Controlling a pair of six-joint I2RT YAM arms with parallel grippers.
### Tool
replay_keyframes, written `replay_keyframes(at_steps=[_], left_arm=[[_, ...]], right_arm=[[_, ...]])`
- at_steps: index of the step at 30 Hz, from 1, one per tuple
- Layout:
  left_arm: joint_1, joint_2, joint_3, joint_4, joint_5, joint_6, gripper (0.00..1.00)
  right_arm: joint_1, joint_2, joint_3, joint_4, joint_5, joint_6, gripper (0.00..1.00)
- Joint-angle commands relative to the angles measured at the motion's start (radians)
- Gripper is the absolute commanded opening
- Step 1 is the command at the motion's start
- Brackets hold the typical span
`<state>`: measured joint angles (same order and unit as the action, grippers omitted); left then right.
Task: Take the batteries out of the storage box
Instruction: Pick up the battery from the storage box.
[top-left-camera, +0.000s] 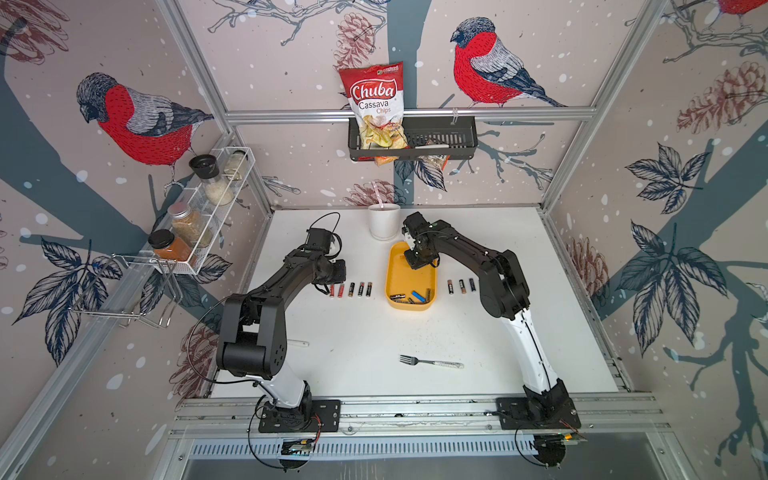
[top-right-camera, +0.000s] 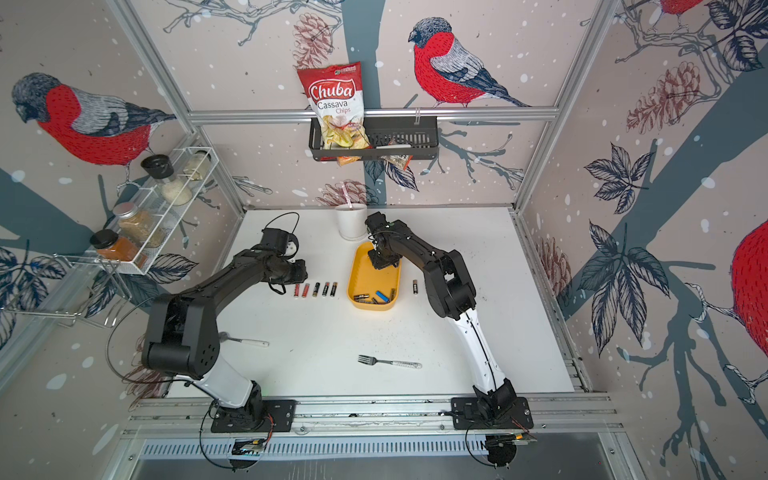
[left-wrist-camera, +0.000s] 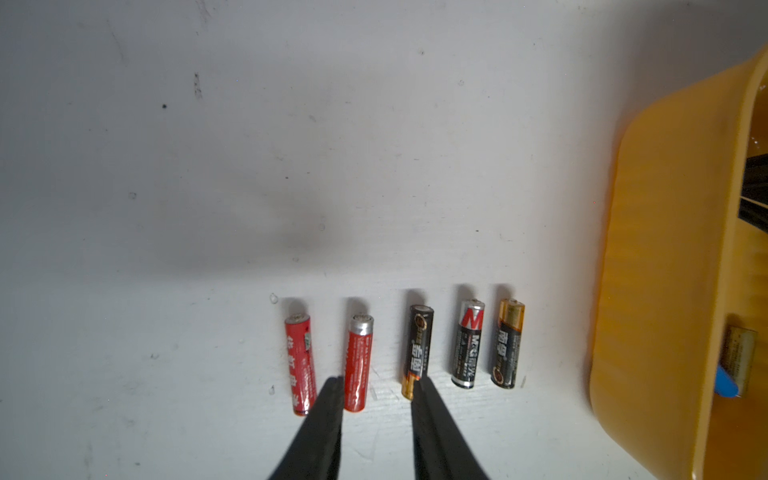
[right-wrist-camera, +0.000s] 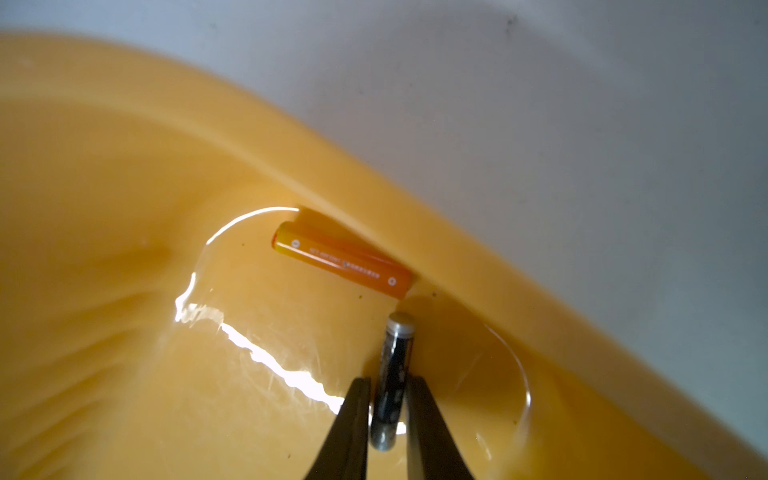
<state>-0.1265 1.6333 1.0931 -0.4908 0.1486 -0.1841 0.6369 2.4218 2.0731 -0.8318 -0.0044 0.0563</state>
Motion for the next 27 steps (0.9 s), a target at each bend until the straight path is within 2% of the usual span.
replay_keyframes(at_steps=[1,12,27], left_arm=[[-0.001,-0.006,0.008,-0.017,-0.013,0.000,0.33],[-0.002,-0.013,0.008,-0.022,-0.014,0.001,0.33],[-0.003,-0.023,-0.005,-0.014,-0.008,-0.005,0.33]], right_arm=[[0.004,-0.011,0.006,-0.023,0.011,0.016,0.20],[-0.009,-0.047,0.003,-0.018,-0.057,0.049,0.18],[-0.028,-0.165,-0.083,-0.007,-0.042,0.080,0.17]])
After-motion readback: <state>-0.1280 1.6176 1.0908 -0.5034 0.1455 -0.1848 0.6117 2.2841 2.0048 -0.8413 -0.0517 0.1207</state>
